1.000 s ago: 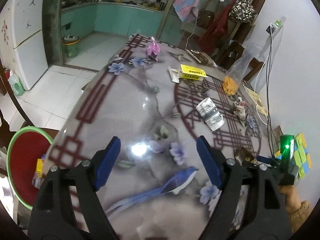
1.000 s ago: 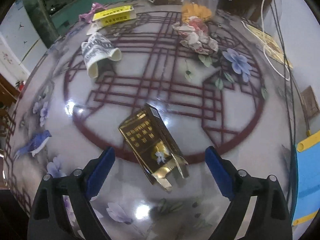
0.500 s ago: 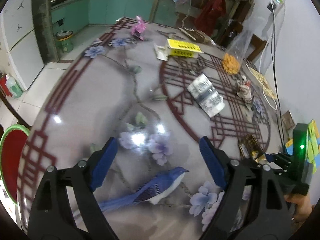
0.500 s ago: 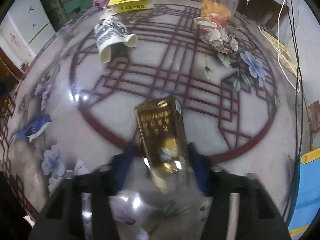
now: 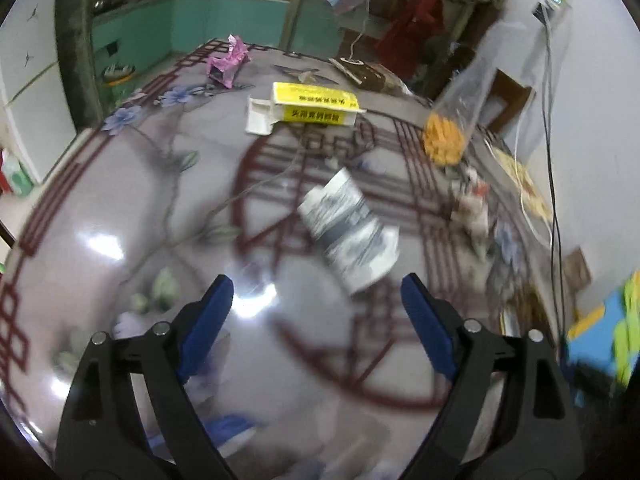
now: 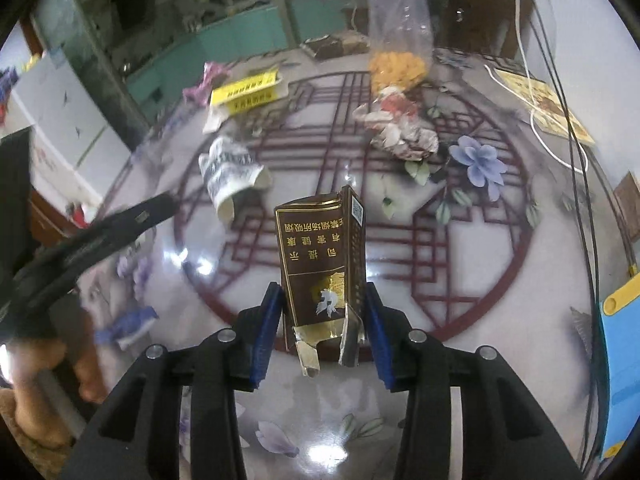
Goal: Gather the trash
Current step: 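Grasp the gold cigarette pack with the right tool while the left tool grasps the white paper cup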
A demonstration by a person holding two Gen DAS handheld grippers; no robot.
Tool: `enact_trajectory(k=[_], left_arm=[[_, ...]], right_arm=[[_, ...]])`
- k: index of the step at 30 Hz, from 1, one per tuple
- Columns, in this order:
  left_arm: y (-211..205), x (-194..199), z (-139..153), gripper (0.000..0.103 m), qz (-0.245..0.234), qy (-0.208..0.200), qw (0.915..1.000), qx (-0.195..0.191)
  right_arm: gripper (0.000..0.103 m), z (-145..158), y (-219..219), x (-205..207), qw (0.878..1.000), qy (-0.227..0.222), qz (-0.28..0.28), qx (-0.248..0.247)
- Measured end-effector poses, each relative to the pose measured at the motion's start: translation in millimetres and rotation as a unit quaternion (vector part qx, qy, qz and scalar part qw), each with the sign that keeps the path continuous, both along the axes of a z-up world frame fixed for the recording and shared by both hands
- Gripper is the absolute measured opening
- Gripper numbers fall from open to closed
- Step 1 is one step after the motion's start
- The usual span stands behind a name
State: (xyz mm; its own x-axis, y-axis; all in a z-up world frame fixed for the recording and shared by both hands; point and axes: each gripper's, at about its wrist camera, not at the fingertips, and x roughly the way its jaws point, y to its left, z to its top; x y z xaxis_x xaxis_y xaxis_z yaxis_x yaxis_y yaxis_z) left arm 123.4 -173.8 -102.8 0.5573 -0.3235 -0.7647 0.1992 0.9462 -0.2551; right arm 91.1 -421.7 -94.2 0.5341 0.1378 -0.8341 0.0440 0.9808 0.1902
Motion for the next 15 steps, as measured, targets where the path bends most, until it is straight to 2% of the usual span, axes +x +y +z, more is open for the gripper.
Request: enact_trajectory(k=[4,6,10,12,13,14,15], left_arm=[[-35,27,-1,0.083,0.002,0.003,0.9998,0.021],[-43,35,-3,0.083,0.01,0.007,0.9997,0.02],[-52,52,-19,0.081,0.024,0.044,0.9984,0.026],[-50,54,-28,0.066,0.029,0.063,0.9974,0.022],[-48,55,-32,0.05,0.03,0.072,0.9968,0.02],[-44,54,-35,0.048,0.031,0.076,0.9966,0.008],[-40,53,-36,0.047,0.03,0.075,0.9967,0.002]], right_arm=[[0.041,8,-8,-2,1.0,-0.01,-0.018,0.022],[0.041,10,-10,-2,0.999,-0.016,-0.021,0.029],[0.041,12,-7,1,0.999,-0.019,-0.013,0.029],[0.039,12,-6,1,0.999,-0.02,-0.009,0.027],[0.036,13,-5,2,0.999,-0.021,-0.007,0.028],[0.032,12,-5,1,0.999,-0.021,-0.005,0.029],[0.025,12,-5,1,0.999,-0.021,-0.004,0.029]])
